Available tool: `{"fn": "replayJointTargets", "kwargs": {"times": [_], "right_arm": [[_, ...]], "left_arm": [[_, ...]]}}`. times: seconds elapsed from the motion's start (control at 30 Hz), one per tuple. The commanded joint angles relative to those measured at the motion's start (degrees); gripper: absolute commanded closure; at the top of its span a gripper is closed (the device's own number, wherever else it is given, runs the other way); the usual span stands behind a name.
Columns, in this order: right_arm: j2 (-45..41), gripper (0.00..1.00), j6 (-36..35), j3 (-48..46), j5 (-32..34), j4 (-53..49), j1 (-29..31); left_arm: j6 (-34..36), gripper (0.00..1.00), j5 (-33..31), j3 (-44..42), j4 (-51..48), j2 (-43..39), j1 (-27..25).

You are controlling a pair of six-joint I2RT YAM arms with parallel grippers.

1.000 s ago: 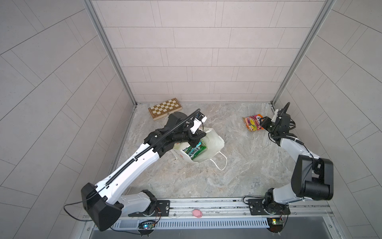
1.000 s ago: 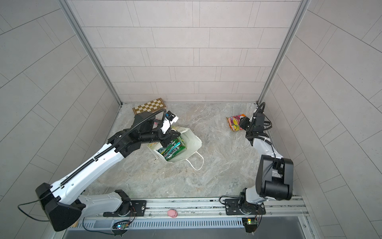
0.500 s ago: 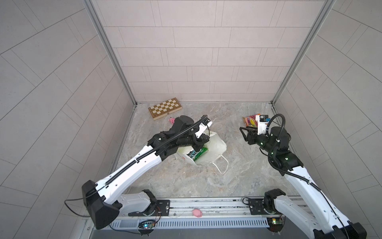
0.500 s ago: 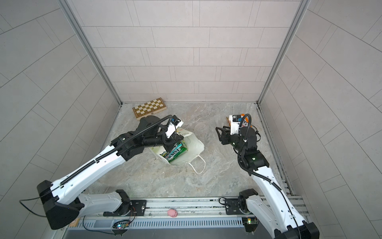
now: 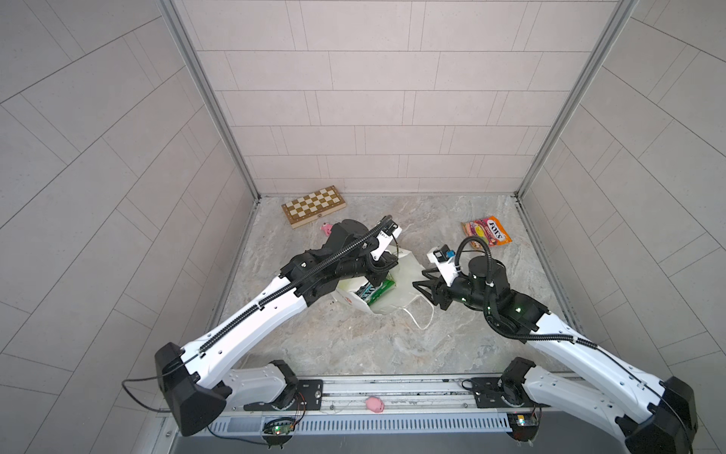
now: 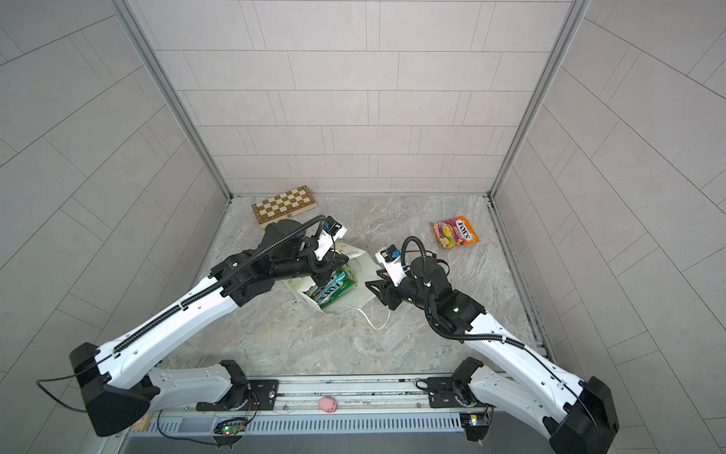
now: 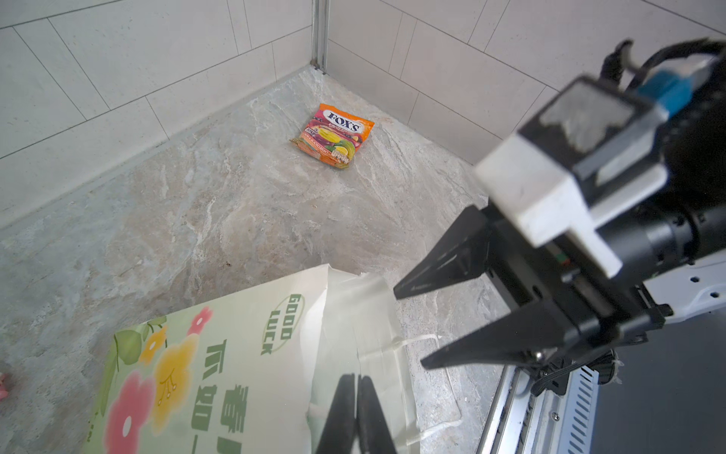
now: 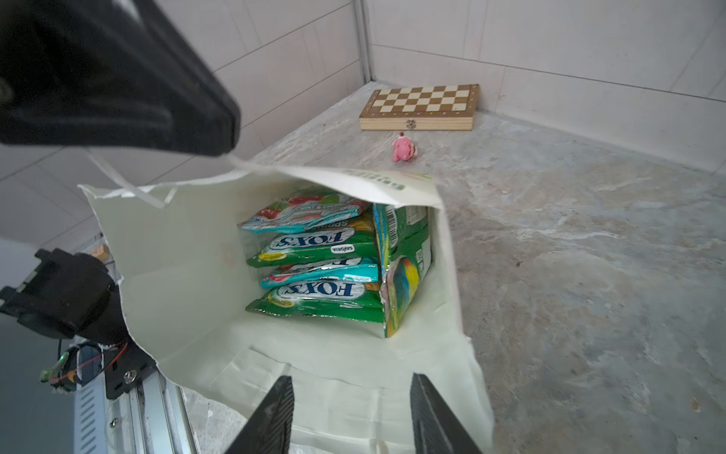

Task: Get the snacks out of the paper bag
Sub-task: 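Move the right gripper back toward the bag's open mouth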

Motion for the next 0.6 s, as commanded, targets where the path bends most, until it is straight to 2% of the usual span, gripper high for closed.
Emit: {"fn": "replayJointTargets", "kwargs": {"times": [0.0,0.27,0.57], "right_arm": [[2.1,0.51,-4.2,0.4,4.0,2.3,3.7],[7.3,0.54,-5.4,-1.7,9.7,6.0,8.4],[10.6,0.51,-6.8,-4.1,14.3,6.3,12.3]], "left_arm": [[-2.3,1.0,-1.4,-0.4,3.2,-2.0,-0.5],[-4.4,1.0,-2.9,-1.2,4.7,-3.0,-0.6],[-5.6,1.0,-3.7,-2.5,6.8,-4.5,-0.8]]}}
